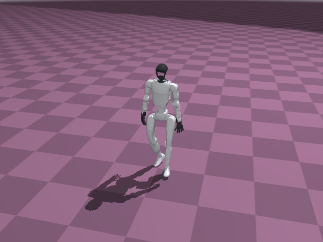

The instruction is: Upper body actions

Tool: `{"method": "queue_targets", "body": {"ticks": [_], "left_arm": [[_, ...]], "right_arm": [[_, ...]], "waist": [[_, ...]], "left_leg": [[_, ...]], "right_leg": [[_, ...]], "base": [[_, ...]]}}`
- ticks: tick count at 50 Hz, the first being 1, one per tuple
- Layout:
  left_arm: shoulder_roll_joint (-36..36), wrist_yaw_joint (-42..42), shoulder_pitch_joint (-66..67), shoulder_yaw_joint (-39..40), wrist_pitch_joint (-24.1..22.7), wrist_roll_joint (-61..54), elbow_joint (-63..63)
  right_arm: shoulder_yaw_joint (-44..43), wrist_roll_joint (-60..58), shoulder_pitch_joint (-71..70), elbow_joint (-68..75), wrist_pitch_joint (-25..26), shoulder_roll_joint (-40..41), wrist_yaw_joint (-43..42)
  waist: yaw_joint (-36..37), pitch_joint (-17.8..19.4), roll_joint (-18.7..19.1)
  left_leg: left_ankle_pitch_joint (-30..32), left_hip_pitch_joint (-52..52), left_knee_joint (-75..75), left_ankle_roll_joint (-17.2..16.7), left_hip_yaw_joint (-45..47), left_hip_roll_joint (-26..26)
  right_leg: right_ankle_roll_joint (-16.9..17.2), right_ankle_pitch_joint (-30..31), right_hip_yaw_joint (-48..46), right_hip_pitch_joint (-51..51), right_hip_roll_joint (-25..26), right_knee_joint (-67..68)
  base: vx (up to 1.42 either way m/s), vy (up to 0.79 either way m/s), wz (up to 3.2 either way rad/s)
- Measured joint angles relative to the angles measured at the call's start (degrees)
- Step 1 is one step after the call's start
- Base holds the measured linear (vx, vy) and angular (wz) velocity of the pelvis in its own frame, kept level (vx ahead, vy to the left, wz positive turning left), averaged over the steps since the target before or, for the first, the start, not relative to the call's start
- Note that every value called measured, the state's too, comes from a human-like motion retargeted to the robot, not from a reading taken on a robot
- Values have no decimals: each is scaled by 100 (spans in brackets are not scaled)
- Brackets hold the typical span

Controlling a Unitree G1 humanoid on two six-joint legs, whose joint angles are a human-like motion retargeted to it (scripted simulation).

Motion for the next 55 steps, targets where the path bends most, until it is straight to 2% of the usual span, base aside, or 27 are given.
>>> {"method": "queue_targets", "body": {"ticks": [3,5,12,15,18,24,28,34,37,42,44,47,49,53,55], "left_arm": [[-45,33,79,121,-63,-185,-73],[-71,28,142,151,-80,-308,-74],[-16,125,264,179,-25,-382,134],[-14,441,376,224,-51,-360,159],[-72,1099,590,333,-9,-337,135],[-261,1873,747,568,239,-472,275],[-283,1807,730,483,276,-520,398],[-329,1821,895,560,346,-242,438],[-327,1780,1009,617,355,-251,504],[-287,1689,1075,634,478,-191,669],[-282,1668,1063,606,528,-168,698],[-309,1640,998,535,570,-169,658],[-339,1606,869,467,558,-177,571],[-354,1603,596,222,427,-243,251],[-382,1581,503,126,337,-228,57]], "right_arm": [[76,-133,-31,-97,30,26,30],[129,-192,-31,-208,41,34,30],[393,-155,-151,-525,3,110,83],[510,-175,-225,-605,-15,104,146],[484,-357,-272,-636,21,111,144],[19,-233,-168,-357,181,77,-46],[-279,262,-31,126,155,-56,47],[-494,379,204,763,483,-229,406],[-513,229,359,763,686,-257,475],[-556,73,435,761,561,-172,401],[-580,110,443,722,486,-112,338],[-595,255,443,598,401,-25,271],[-581,409,370,538,362,30,247],[-474,676,285,378,118,126,179],[-392,611,262,271,-1,136,146]], "waist": [[10,-44,-40],[14,-67,-72],[149,-65,-199],[129,-32,-192],[171,-15,-138],[20,194,-63],[-140,346,1],[2,301,-101],[-10,221,-152],[-33,80,-104],[-85,39,-12],[-250,0,146],[-392,30,206],[-315,153,234],[-133,147,217]], "left_leg": [[112,-89,3,4,13,-90],[190,-140,9,22,-33,-194],[543,-389,91,-21,134,-276],[671,-513,140,-97,160,-221],[731,-616,100,-309,217,-137],[115,-631,167,-434,480,-154],[-88,-698,634,-621,-154,-335],[-314,-609,1712,-970,-851,-475],[-505,-321,2049,-1086,-907,-419],[-683,446,1826,-1284,-970,-293],[-969,780,1375,-1069,-915,-202],[-1026,1113,752,-737,-1184,-318],[-896,1113,634,-769,-1147,-215],[-800,1121,535,-641,-1436,-365],[-806,1191,419,-585,-1214,-346]], "right_leg": [[90,243,80,159,166,-111],[-61,219,2,286,162,-454],[-639,-628,120,555,245,-1501],[-850,-672,184,545,318,-1776],[-1021,-635,370,446,466,-1986],[-1249,-480,282,269,501,-2024],[-1345,-413,-6,233,479,-2034],[-1411,-287,79,84,300,-2018],[-1406,-233,187,-3,213,-1973],[-1389,-185,373,-95,269,-1905],[-1381,-190,369,-100,360,-1881],[-1359,-194,246,-91,464,-1850],[-1322,-190,116,-110,436,-1792],[-1248,-137,89,-181,352,-1651],[-1225,-154,205,-178,337,-1634]], "base": [[-20,-2,3],[-38,-8,0],[-39,-11,-26],[-45,-16,-28],[-31,-10,-44],[-36,-10,11],[-27,-4,52],[-16,-1,-1],[-4,2,-27],[-4,3,-34],[0,3,-6],[-3,10,29],[-11,17,40],[-10,11,3],[-6,15,-28]]}}
